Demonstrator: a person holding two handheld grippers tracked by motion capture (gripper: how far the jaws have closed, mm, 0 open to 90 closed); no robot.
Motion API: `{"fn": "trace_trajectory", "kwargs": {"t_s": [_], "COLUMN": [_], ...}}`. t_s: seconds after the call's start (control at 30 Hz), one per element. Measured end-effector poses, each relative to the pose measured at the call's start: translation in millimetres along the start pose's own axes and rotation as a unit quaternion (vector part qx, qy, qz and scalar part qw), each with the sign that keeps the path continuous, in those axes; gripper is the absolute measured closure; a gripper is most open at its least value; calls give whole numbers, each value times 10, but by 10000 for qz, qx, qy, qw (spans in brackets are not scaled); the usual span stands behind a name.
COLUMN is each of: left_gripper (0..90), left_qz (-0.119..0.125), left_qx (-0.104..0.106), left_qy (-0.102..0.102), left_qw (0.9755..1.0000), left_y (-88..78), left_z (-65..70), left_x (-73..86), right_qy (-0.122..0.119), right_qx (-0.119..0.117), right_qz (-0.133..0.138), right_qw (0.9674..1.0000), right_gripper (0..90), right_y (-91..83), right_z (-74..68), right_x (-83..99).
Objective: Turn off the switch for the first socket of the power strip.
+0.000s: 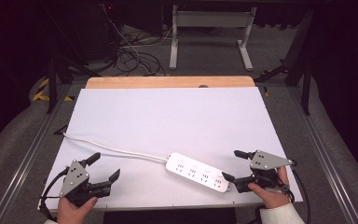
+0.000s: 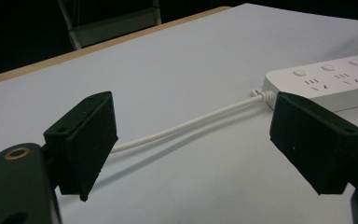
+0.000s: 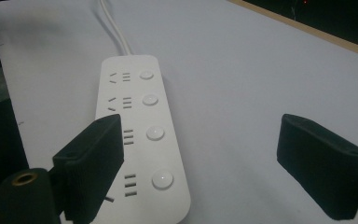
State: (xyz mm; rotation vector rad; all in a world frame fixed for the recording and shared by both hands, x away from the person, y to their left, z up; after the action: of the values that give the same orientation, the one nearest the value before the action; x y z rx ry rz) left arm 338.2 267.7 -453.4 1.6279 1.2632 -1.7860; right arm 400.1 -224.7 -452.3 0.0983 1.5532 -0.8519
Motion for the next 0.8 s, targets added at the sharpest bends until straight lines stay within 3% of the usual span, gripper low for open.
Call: {"fn": "trace_trajectory", "kwargs": {"t_s": [0.67, 0.8], "left_gripper": [150, 151], "left_qz": [23, 46], "left_qx": [-131, -105], "left_qy": [182, 131], "left_qw": [9997, 9998], "left_y": [-28, -36], "left_z": [24, 21], "left_x": [-16, -20], "right_qy": [-140, -136], "right_qx": [45, 19], "right_qz": [8, 6], "right_qw": [9999, 9999], "right_gripper": [176, 188], "right_y": [-11, -5], "right_z": [-25, -35], "right_x": [-27, -63]}}
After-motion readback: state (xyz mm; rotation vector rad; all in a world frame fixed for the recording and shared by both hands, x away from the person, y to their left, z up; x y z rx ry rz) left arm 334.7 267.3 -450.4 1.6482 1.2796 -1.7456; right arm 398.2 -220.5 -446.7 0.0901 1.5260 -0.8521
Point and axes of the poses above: each handheld gripper's, and its own axes: y roughly forward along the jaws, x roughly out of its underside, z roughly to its right, the point moved 1 cm from there along y, roughly forward along the jaws
